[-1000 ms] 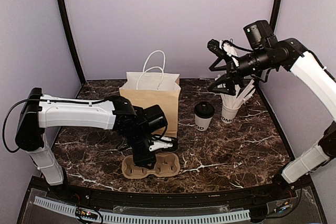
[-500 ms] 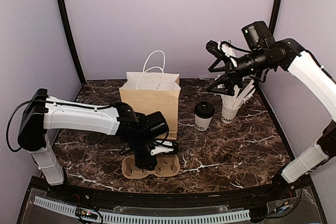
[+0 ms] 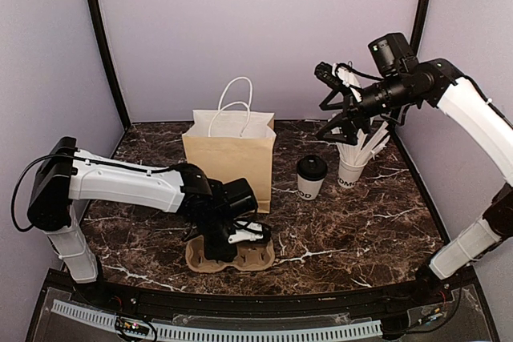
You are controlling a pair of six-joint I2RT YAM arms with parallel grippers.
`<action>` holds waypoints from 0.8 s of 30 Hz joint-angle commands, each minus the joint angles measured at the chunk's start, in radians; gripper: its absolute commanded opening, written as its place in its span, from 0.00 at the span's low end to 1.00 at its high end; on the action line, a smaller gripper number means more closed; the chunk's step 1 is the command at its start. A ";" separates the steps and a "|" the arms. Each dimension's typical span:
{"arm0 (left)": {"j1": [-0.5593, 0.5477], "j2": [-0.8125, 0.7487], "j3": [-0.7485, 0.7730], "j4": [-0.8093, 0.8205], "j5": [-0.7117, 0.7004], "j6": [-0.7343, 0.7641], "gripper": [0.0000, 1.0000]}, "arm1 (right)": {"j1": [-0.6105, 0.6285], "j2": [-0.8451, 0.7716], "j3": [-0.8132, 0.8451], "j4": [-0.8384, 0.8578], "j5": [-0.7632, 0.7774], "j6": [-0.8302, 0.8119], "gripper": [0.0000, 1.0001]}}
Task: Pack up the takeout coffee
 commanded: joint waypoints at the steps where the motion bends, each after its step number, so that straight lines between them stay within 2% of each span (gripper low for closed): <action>1: -0.004 -0.010 -0.004 -0.008 -0.014 0.013 0.28 | -0.008 0.020 0.040 0.043 0.011 0.020 0.99; 8: 0.007 -0.110 0.064 -0.062 -0.011 0.003 0.21 | -0.021 0.044 0.060 0.066 0.017 0.037 0.99; 12: 0.023 -0.188 0.200 -0.113 -0.006 0.014 0.21 | -0.037 0.062 0.065 0.111 0.040 0.057 0.99; 16: 0.079 -0.251 0.406 -0.155 0.030 0.028 0.21 | -0.048 0.088 0.087 0.161 0.100 0.090 0.99; 17: 0.104 -0.268 0.471 -0.154 0.037 0.030 0.21 | -0.049 0.097 0.090 0.180 0.112 0.104 0.99; 21: 0.153 -0.308 0.576 -0.100 0.047 0.053 0.21 | -0.050 0.169 0.151 0.247 0.124 0.171 0.99; 24: 0.161 -0.333 0.603 -0.031 0.011 0.071 0.22 | -0.049 0.270 0.261 0.248 0.007 0.220 0.99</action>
